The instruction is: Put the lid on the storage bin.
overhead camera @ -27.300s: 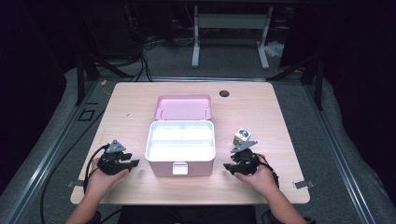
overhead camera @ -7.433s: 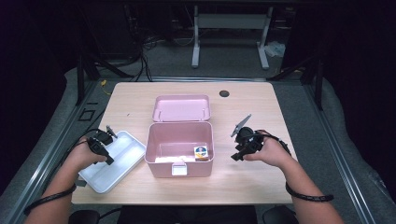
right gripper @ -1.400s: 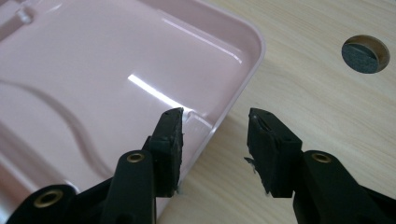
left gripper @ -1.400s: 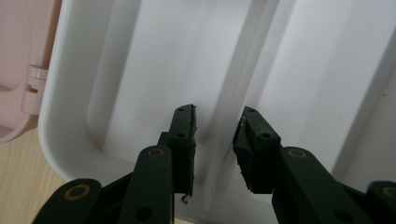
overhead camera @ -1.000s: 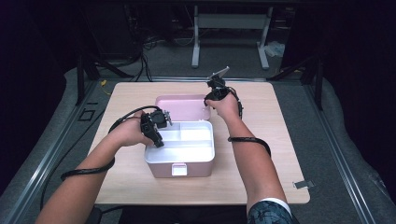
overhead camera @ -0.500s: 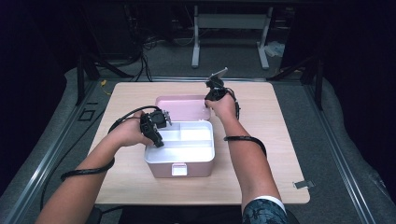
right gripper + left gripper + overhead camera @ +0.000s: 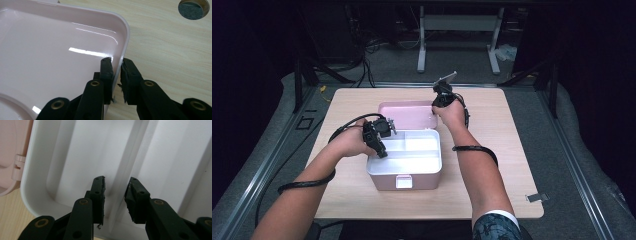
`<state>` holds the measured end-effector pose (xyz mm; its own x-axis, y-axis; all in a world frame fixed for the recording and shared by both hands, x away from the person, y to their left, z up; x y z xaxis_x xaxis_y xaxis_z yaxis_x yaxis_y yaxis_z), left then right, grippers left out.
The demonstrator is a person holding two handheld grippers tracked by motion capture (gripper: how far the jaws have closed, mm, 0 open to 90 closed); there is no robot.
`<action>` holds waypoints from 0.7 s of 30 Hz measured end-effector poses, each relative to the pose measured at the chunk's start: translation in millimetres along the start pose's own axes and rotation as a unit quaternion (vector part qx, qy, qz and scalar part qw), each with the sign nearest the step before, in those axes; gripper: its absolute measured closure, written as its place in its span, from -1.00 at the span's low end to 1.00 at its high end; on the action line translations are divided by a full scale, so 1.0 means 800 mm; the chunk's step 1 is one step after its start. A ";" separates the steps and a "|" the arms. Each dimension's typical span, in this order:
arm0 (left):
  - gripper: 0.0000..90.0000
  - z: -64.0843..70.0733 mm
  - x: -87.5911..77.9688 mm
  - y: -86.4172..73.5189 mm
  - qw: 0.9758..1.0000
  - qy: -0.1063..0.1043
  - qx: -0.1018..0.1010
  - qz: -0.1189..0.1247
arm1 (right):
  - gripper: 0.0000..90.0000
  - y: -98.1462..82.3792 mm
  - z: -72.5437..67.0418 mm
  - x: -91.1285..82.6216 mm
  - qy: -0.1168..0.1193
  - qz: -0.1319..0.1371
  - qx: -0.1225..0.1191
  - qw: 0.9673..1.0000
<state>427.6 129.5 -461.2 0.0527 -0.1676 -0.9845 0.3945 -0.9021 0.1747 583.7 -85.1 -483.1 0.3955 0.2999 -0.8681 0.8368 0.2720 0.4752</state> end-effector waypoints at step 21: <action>0.53 0.000 0.000 -0.003 1.000 0.000 0.001 0.008 | 0.94 -0.006 -0.022 -0.117 0.032 0.126 -0.038 0.991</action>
Point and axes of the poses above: each handheld gripper's, and its own axes: x roughly forward along the jaws, y roughly out of its top, z roughly to its right, the point moved 4 cm from there along x, roughly forward along the jaws, and after that the axes turned 5 degrees about -x, right-handed, at the moved point
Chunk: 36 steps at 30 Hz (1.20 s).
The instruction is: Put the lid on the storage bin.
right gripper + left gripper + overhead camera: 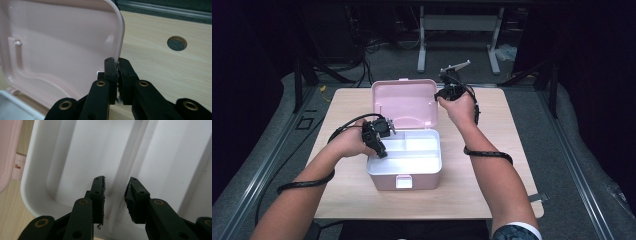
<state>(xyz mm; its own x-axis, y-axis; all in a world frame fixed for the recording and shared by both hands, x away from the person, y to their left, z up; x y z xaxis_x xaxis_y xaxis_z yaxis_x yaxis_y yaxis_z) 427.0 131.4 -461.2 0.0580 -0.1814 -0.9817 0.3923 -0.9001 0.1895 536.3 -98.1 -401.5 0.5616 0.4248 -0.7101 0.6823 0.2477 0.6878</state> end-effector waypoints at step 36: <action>0.25 -0.052 -0.092 -0.046 0.976 0.069 -0.135 0.158 | 0.95 -0.048 -0.040 -0.075 -0.020 0.078 -0.092 0.992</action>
Point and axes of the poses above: each handheld gripper's, and its own axes: x roughly forward along the jaws, y roughly out of its top, z roughly to its right, the point moved 4 cm from there along x, roughly forward along the jaws, and after that the axes turned 5 degrees about -x, right-handed, at the moved point
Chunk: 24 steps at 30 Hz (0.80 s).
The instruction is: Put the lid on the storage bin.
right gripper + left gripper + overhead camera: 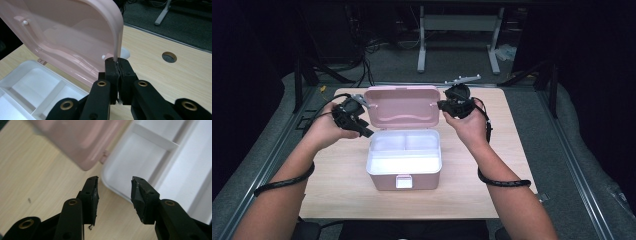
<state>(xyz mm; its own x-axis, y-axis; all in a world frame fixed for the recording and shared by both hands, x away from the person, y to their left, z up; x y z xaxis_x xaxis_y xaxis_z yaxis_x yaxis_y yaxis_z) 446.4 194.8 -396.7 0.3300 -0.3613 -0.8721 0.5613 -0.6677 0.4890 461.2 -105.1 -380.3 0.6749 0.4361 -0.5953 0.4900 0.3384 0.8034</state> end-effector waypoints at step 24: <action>0.33 -0.033 -0.038 0.083 0.995 0.045 -0.025 0.086 | 0.94 0.001 0.002 0.000 0.009 -0.004 -0.001 1.000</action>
Point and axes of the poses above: each handheld gripper's, and its own axes: x roughly forward along the jaws, y roughly out of its top, z roughly to its right, the point moved 4 cm from there along x, roughly forward along the jaws, and after that the axes turned 5 degrees about -x, right-handed, at the moved point
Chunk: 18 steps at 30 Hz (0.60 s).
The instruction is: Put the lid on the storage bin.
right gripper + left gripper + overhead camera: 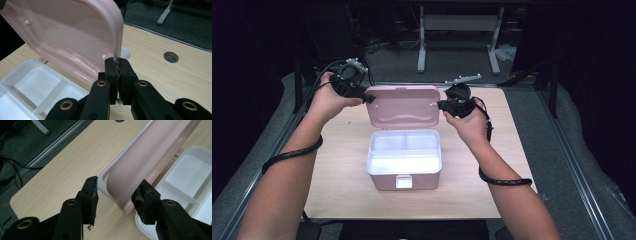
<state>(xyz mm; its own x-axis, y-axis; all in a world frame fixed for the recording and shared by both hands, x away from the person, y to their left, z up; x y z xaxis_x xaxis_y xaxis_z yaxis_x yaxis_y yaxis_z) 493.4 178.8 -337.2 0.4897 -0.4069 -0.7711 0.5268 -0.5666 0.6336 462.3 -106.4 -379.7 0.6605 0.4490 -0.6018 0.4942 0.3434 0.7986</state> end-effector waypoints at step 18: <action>0.50 0.014 -0.008 0.004 0.999 0.006 0.042 -0.021 | 0.35 0.016 0.003 -0.015 0.004 0.036 -0.039 0.999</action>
<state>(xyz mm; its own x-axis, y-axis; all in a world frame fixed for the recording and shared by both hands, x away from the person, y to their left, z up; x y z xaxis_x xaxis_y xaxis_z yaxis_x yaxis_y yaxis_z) 483.9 171.4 -331.0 0.4769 -0.3731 -0.7958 0.4866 -0.6420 0.5925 461.9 -109.4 -362.1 0.6875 0.4820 -0.5431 0.3996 0.3732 0.8373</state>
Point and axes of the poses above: each handheld gripper's, and its own axes: x roughly forward along the jaws, y roughly out of its top, z roughly to its right, the point moved 4 cm from there along x, roughly forward along the jaws, and after that the axes turned 5 degrees about -x, right-handed, at the moved point
